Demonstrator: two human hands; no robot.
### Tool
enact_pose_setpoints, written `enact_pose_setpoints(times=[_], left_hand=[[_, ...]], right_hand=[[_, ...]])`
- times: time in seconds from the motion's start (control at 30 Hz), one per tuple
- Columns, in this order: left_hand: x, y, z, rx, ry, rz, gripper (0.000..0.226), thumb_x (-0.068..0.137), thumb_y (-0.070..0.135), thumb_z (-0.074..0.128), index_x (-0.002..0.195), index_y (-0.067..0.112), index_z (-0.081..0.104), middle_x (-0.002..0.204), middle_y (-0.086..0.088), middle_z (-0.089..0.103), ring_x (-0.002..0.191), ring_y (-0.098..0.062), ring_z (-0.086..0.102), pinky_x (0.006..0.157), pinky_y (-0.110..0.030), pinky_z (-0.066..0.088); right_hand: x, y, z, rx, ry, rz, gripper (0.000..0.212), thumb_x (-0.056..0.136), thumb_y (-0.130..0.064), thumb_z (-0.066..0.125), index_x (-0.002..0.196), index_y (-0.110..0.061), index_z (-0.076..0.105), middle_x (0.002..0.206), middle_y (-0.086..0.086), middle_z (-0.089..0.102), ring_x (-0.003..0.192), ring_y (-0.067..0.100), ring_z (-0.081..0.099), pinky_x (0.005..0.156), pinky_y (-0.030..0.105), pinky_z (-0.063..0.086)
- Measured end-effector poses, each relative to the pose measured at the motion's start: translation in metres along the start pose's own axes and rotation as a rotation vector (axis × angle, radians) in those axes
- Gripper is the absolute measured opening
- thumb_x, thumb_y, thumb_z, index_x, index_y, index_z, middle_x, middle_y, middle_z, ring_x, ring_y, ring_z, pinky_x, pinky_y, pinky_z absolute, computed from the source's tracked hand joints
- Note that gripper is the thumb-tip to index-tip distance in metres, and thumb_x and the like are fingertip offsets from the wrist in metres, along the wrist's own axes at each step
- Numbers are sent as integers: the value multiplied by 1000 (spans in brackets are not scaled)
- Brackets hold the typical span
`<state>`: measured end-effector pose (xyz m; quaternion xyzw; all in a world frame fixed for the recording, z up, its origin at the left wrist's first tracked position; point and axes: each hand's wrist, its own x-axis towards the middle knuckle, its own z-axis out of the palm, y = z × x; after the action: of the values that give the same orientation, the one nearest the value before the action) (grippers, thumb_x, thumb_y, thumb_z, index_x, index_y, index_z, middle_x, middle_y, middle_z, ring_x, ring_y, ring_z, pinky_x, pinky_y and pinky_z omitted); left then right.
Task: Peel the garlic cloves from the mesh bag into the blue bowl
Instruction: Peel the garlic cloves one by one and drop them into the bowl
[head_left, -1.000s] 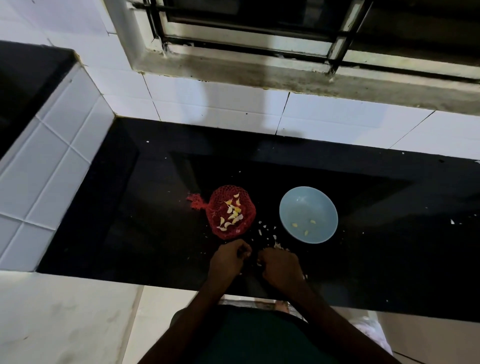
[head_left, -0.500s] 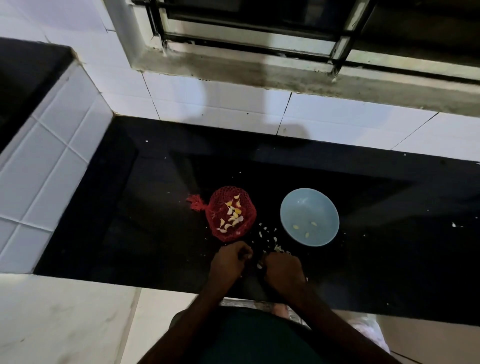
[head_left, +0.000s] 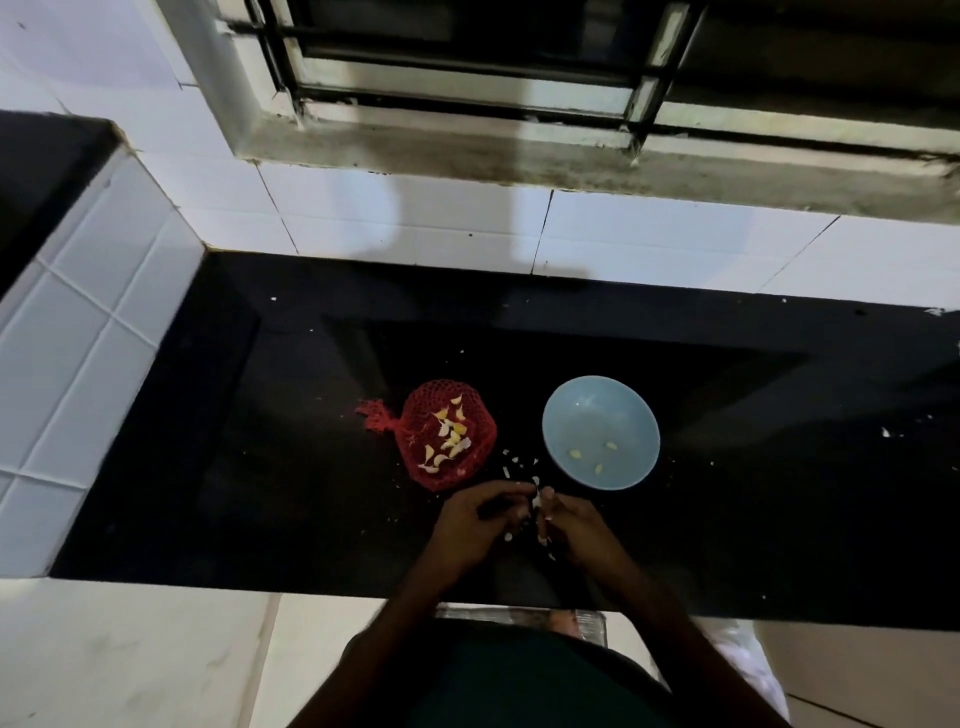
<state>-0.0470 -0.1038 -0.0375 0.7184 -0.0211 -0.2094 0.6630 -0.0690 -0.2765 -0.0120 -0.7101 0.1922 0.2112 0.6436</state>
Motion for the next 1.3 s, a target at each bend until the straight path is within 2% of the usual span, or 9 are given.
enact_pose_setpoints(times=[0.1,0.27,0.4,0.5,0.6,0.77,0.9,1.13,1.3], left_hand=[[1,13,11,-56,56,35,25,85,0,77,109,7,79,105,-10,77,98,-19,74,87,-27,58],[-1,31,16,-88,127,69,17,85,2,77,94,15,80,93,-9,77,87,-23,74,82,-36,61],[-5,42,21,-92,138,38,11,89,8,76,98,13,77,94,-6,78,88,-25,75,82,-36,62],[-8,49,22,-83,158,19,10,88,9,77,98,9,75,88,-6,77,78,-16,74,74,-25,58],[-10,56,25,-95,153,-1,8,86,7,77,92,13,76,85,-5,77,75,-13,72,72,-23,57],[-12,61,30,-80,100,-2,8,89,9,74,96,10,77,89,-8,77,75,-15,70,72,-21,57],[-14,61,33,-99,93,-9,8,90,10,73,96,6,76,89,-12,76,76,-16,70,74,-22,57],[-20,68,40,-248,68,-66,16,89,17,69,99,5,75,94,-11,76,89,-21,70,85,-32,58],[-21,72,40,-249,47,-27,23,89,22,68,101,2,74,101,-15,75,96,-28,71,87,-37,59]], right_hand=[[-8,-16,3,235,-52,29,35,100,-30,47,74,-12,60,46,-4,39,36,5,31,37,17,23],[-12,-25,4,239,-45,26,44,98,-42,49,66,-23,73,47,-2,37,33,9,27,38,17,18],[-18,-32,-5,248,20,-166,35,103,-27,50,75,-17,68,59,1,57,50,14,53,48,23,40],[-14,-31,-24,37,34,-389,12,101,-10,59,89,-8,61,79,13,62,67,23,56,59,29,45],[-12,-34,-38,-125,15,-522,9,94,-9,69,99,-16,72,98,-1,72,84,14,69,70,25,54],[-13,-38,-50,-249,27,-649,12,87,-10,75,96,-19,76,96,-6,71,88,9,68,74,19,53],[-14,-37,-59,-466,85,-830,10,88,-18,76,98,-21,77,97,-11,69,92,6,68,76,29,57],[-24,-45,-60,-713,109,-974,7,101,-25,60,103,-23,66,102,-11,63,90,8,64,69,33,53],[-33,-49,-60,-815,128,-959,12,101,-33,52,105,-25,59,106,-13,56,86,7,60,64,31,52]])
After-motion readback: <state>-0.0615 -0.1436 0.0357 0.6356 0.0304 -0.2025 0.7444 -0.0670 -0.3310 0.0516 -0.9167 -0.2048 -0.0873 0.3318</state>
